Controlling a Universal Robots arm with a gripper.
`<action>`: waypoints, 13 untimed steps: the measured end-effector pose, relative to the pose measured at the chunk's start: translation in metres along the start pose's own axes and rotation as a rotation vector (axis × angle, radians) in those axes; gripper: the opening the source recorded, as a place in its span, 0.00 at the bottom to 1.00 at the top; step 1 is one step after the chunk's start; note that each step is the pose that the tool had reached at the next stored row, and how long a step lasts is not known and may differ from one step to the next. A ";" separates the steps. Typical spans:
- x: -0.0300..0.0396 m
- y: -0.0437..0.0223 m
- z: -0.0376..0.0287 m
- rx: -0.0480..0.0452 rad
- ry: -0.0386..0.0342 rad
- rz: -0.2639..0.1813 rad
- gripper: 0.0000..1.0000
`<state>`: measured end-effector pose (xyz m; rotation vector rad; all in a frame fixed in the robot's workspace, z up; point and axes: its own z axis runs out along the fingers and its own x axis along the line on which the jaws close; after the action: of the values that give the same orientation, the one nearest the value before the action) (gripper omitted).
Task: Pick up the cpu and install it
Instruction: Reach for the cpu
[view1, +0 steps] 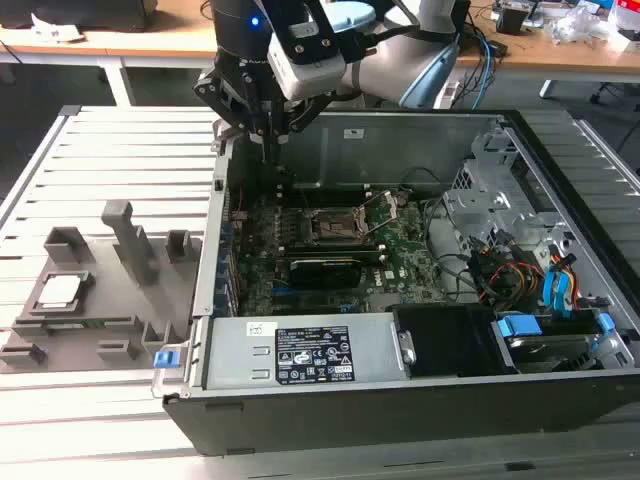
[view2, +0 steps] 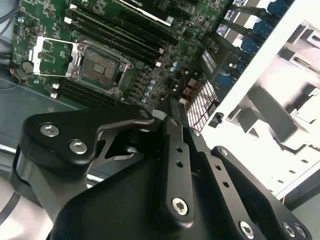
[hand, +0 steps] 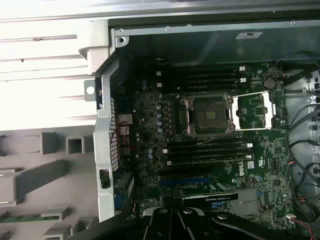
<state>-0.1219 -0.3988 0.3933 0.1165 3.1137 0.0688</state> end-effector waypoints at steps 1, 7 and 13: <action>0.0008 0.0000 0.0000 0.0000 -0.0001 0.000 0.11; 0.0055 -0.0005 -0.0002 0.0000 0.0000 0.000 0.11; 0.0161 -0.0012 -0.0005 0.0000 0.0000 0.000 0.11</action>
<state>-0.1381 -0.3989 0.3933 0.1165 3.1137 0.0688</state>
